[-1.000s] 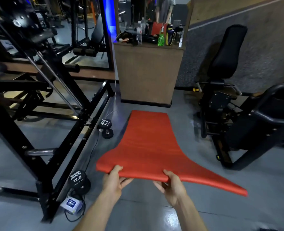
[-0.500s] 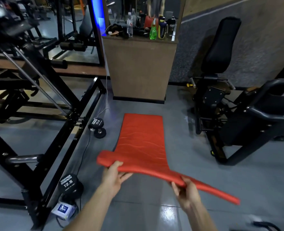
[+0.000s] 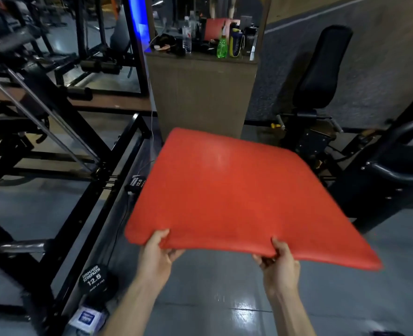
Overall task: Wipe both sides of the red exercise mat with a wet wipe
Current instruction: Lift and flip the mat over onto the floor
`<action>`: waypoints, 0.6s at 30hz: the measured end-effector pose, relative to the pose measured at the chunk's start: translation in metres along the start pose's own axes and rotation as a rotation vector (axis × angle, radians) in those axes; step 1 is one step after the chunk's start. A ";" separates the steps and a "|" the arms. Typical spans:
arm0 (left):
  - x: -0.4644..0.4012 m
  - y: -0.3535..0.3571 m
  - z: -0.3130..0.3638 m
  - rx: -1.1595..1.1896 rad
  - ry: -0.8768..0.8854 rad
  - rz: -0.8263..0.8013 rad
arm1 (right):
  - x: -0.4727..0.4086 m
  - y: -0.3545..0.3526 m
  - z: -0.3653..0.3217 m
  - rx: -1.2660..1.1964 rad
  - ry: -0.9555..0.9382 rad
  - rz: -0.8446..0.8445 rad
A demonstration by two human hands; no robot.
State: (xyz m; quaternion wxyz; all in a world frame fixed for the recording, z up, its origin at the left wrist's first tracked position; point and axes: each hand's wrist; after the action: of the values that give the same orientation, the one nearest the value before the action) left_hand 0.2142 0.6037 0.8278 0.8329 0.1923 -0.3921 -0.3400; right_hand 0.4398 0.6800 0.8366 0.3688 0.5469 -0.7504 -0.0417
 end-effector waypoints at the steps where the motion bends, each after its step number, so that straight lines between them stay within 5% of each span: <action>1: -0.006 -0.010 -0.007 -0.016 -0.024 0.017 | -0.006 -0.008 0.011 0.021 0.026 0.033; 18: -0.127 -0.029 -0.019 0.055 -0.209 0.072 | -0.114 0.017 0.041 0.136 0.275 -0.025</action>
State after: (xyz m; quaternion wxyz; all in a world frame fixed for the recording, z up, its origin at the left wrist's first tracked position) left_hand 0.1587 0.6759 0.7330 0.7934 0.1643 -0.4927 -0.3174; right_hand 0.4162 0.7701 0.7566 0.4298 0.5805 -0.6870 0.0798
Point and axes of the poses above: each hand's wrist, its own x-axis away from the middle knuckle, its own y-axis out of the palm, z = x × y, and after that the axes turned 5 degrees about -z, right-handed
